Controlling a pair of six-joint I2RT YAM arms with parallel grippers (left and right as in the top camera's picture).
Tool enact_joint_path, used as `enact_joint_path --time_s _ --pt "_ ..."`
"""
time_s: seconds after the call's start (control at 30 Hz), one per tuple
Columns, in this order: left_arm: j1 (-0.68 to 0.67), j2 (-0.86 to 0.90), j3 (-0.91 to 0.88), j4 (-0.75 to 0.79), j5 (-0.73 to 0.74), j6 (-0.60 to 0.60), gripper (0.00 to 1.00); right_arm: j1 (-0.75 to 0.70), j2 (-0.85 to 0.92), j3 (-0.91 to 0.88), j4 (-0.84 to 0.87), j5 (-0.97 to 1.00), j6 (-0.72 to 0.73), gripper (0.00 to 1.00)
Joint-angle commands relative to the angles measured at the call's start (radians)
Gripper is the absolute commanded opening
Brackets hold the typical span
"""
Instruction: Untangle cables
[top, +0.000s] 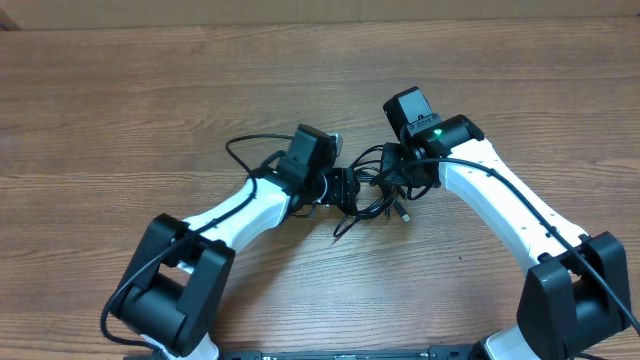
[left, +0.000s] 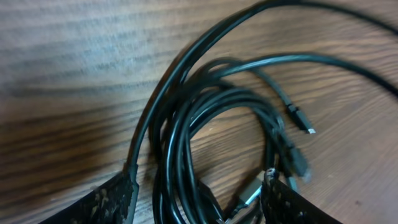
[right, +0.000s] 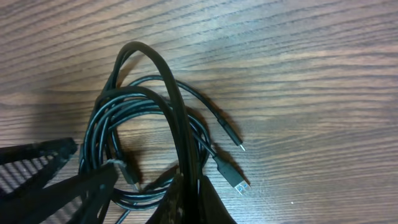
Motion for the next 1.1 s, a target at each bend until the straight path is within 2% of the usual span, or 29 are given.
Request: enact_joint_path --time_s 0.0,0.1,0.2,0.23,0.27,0.4,0.53,0.7,0.83,0.9,0.97,1.07 --pt "-0.014 0.040 0.022 0.006 -0.047 -0.037 0.64 -0.002 -0.014 0.013 -0.004 0.024 0.012 0.04" --pt "-0.019 0.054 0.022 0.005 -0.049 -0.044 0.55 -0.002 -0.014 0.013 -0.006 0.024 0.012 0.04" --pt "-0.017 0.056 0.023 0.008 -0.064 -0.044 0.25 -0.002 -0.014 0.013 -0.016 0.025 0.012 0.04" --pt "-0.015 0.054 0.024 0.012 -0.063 -0.043 0.08 -0.002 -0.014 0.013 -0.021 0.029 0.012 0.04" --pt "-0.010 0.050 0.027 0.011 -0.063 -0.043 0.04 -0.002 -0.014 0.013 -0.027 0.033 0.013 0.04" --pt "0.034 0.006 0.058 -0.027 -0.063 -0.006 0.04 -0.004 -0.014 0.012 -0.041 0.047 0.018 0.04" --pt "0.121 -0.094 0.132 -0.161 -0.060 0.026 0.04 -0.026 -0.014 0.001 -0.052 0.047 0.066 0.04" --pt "0.261 -0.242 0.238 -0.342 0.131 0.066 0.04 -0.080 -0.010 -0.026 -0.048 0.046 0.069 0.04" --pt "0.310 -0.320 0.247 -0.386 0.225 0.078 0.04 -0.108 -0.010 -0.028 -0.032 0.006 0.067 0.04" --pt "0.310 -0.347 0.247 -0.401 0.243 0.137 0.04 -0.116 -0.010 -0.028 -0.030 0.007 0.052 0.04" --pt "0.315 -0.383 0.247 -0.428 0.166 0.209 0.04 -0.129 -0.010 -0.028 -0.039 0.047 0.061 0.04" --pt "0.341 -0.445 0.247 -0.474 -0.073 0.208 0.04 -0.163 -0.010 -0.028 -0.056 0.125 0.124 0.04"
